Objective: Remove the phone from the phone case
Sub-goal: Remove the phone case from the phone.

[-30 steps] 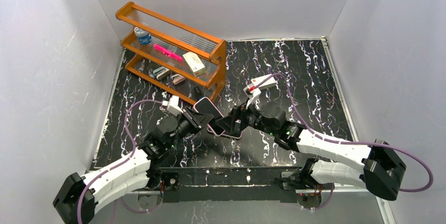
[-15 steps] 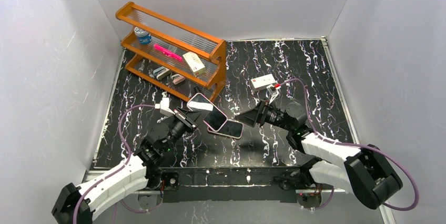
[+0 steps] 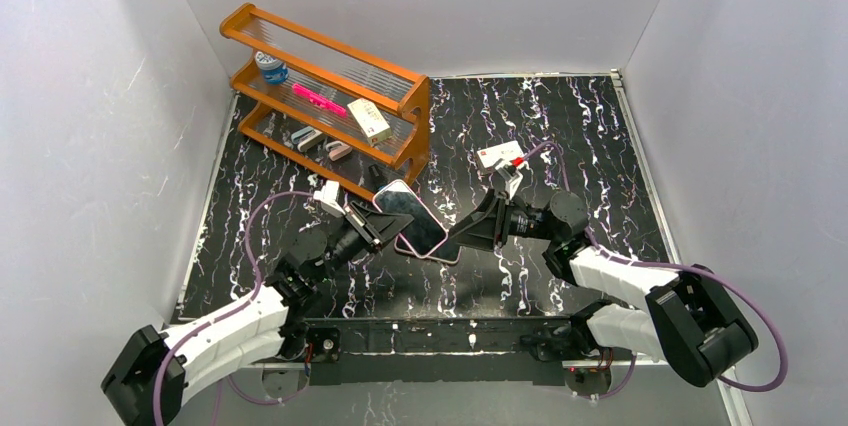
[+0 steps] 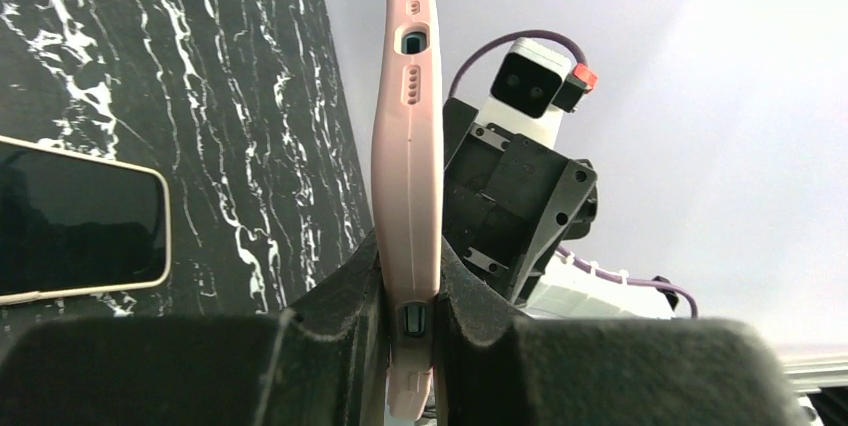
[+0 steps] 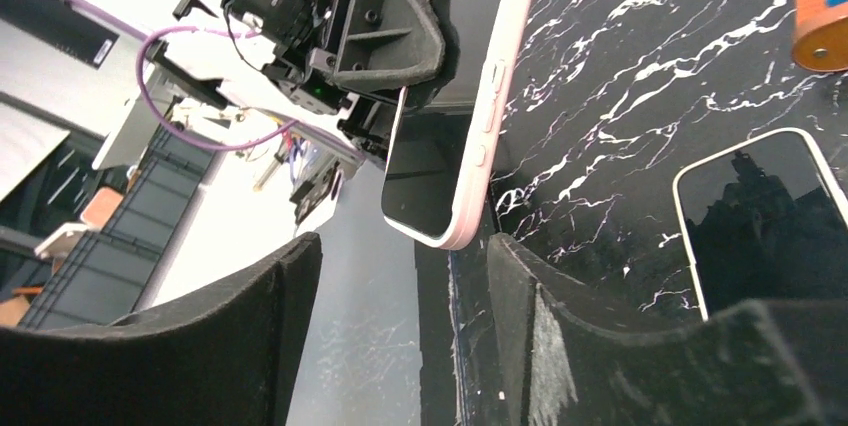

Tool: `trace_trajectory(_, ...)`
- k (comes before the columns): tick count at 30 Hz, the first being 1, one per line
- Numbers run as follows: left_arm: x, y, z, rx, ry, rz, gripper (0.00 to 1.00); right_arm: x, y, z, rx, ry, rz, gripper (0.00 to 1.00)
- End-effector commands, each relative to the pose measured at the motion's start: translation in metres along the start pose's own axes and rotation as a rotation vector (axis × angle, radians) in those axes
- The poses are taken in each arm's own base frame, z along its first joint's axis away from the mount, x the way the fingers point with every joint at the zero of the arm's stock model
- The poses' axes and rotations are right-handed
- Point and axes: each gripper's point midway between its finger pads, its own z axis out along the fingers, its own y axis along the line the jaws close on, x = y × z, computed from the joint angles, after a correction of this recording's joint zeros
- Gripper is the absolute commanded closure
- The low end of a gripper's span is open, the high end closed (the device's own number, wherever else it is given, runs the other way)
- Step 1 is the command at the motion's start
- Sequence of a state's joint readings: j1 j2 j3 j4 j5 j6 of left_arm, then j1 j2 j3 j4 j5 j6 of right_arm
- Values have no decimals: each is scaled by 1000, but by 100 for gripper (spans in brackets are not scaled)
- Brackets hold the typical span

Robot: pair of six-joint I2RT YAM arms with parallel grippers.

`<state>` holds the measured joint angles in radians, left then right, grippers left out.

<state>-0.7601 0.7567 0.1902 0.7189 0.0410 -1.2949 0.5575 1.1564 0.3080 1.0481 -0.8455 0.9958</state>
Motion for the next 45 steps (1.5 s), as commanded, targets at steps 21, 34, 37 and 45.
trace_trajectory(21,14,-87,6,278,166,-3,100,-4,43,-1,-191,111,-228,72)
trace_trajectory(34,43,-97,10,301,389,8,100,-3,37,-1,-177,193,-451,99)
trace_trajectory(37,50,-103,6,324,451,16,100,-7,26,1,-145,219,-496,99)
trace_trajectory(45,60,-104,-2,343,522,35,100,-14,2,12,-105,259,-519,99)
